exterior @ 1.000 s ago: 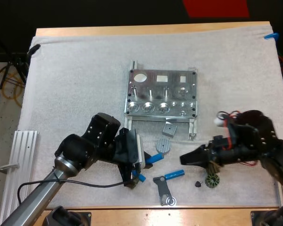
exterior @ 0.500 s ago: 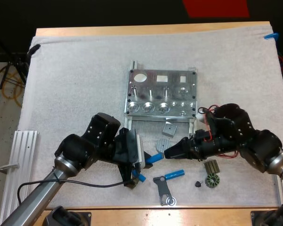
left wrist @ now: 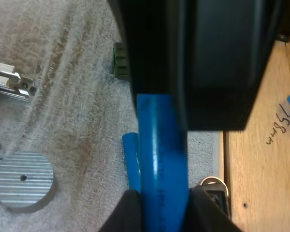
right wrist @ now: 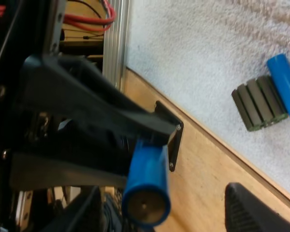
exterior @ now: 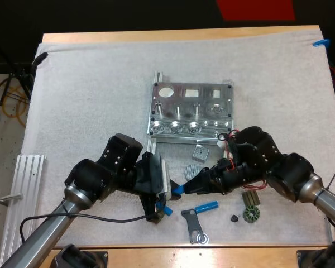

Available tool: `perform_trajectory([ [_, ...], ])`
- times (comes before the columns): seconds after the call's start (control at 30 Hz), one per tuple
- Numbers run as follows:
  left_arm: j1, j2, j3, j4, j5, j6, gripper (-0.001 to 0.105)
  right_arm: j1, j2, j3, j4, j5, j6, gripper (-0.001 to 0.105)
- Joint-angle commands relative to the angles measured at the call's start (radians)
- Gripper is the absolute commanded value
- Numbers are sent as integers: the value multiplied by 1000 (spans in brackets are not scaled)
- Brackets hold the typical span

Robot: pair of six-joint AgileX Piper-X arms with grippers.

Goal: Load cells from right to left

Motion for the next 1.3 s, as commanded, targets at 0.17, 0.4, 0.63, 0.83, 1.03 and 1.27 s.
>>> perform_trajectory([
  [0.17,-5,-8,-5,-2,56,8,0,0,7,-9,-75,9,44,55],
  [0.4,-5,-8,-5,-2,54,8,0,0,7,-9,-84,-33,52,55],
  [0.63,-5,-8,-5,-6,55,8,0,0,7,-9,-77,-42,52,55],
  [0.83,-5,-8,-5,-6,55,8,0,0,7,-9,-77,-50,52,42],
  [1.03,-5,-8,-5,-6,55,8,0,0,7,-9,-77,-50,45,14],
  [1.27,-5,-8,-5,-6,55,8,0,0,7,-9,-77,-50,29,12],
])
